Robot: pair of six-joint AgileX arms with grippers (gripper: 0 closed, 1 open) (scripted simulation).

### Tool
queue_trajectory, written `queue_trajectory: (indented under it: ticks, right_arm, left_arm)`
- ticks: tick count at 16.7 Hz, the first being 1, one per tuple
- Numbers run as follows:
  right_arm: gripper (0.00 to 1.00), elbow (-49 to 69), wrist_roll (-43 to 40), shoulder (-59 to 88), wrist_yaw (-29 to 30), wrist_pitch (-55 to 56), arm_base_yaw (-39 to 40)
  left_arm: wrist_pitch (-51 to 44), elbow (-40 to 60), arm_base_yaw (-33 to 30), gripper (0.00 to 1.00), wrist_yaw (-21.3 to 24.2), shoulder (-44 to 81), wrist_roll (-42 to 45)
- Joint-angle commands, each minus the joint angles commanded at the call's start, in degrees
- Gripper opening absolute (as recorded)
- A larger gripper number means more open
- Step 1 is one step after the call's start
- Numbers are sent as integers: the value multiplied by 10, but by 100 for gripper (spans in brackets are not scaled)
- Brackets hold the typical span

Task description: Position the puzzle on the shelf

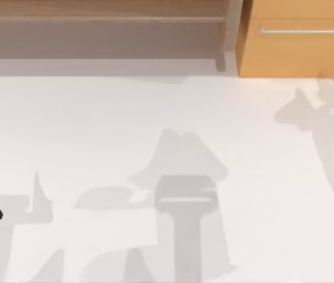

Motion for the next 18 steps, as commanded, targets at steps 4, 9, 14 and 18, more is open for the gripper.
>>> queue_trajectory:
  ticks: [4,9,14,18]
  right_arm:
    - [100,84,-139,209,24,121,10]
    - [100,160,-265,408,49,238,16]
    - [100,190,-314,489,61,287,16]
    - [100,190,-314,489,61,287,16]
  left_arm:
    - [0,0,0,100,0,0,0]
    - [0,0,0,100,0,0,0]
    - [0,0,0,100,0,0,0]
    - [0,0,0,100,0,0,0]
